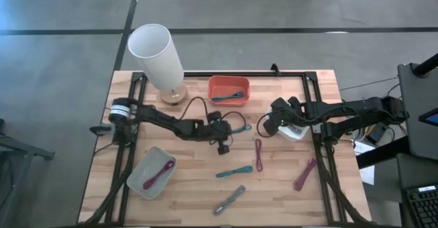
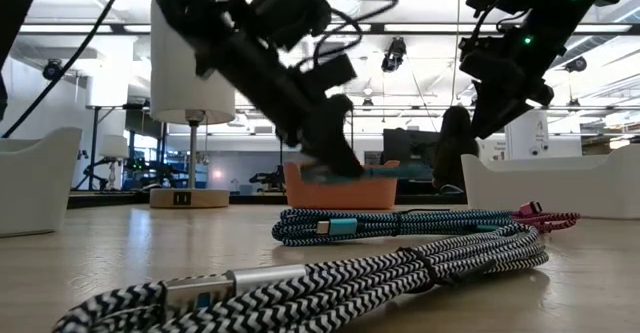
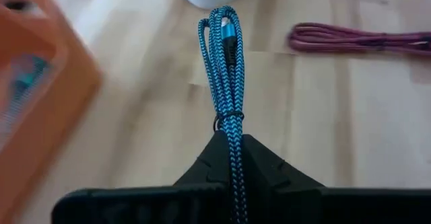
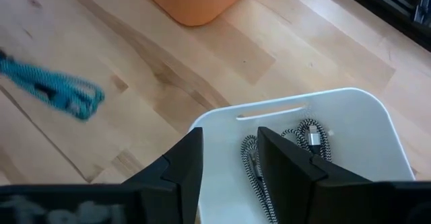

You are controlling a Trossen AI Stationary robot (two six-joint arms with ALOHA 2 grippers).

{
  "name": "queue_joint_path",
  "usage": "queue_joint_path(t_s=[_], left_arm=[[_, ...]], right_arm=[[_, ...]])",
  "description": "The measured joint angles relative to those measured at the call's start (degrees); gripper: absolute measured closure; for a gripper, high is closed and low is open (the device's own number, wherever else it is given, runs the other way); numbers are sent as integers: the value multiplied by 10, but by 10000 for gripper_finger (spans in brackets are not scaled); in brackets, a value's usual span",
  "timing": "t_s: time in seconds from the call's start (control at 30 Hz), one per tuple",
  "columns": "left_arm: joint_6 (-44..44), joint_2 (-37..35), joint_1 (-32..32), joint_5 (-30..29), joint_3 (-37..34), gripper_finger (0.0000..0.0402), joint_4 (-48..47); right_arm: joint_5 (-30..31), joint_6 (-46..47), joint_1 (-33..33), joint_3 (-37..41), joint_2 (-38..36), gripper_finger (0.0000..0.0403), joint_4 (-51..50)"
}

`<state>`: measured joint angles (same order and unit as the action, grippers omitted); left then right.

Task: Pick & Place USB Port
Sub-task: Put the top blue and white charger cable into the orange bin

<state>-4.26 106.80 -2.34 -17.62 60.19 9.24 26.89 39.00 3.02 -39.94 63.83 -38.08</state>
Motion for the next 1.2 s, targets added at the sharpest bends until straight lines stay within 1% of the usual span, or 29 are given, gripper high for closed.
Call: queue_joint_path(t_s=[0.23, 0.37, 0.57, 0.7, 0.87, 0.93, 1.1, 1.2], left_arm=[[70, -29, 59, -2, 62, 381, -136], [123, -29, 94, -8, 90, 383, -183], [175, -29, 130, -53, 122, 382, -187], [193, -29, 151, -55, 140, 382, -189], [206, -27, 181, -54, 143, 381, -192], [206, -27, 196, -47, 137, 381, -189], [196, -26, 222, 6, 104, 381, -176], [193, -26, 230, 27, 86, 381, -159]], right_arm=[[0, 0, 0, 0, 0, 276, 2], [1, 0, 0, 0, 0, 280, 4], [1, 0, 0, 0, 0, 275, 7], [1, 0, 0, 0, 0, 273, 8], [1, 0, 0, 0, 0, 279, 9], [1, 0, 0, 0, 0, 281, 10], [1, -1, 0, 0, 0, 280, 10], [1, 0, 0, 1, 0, 277, 12]])
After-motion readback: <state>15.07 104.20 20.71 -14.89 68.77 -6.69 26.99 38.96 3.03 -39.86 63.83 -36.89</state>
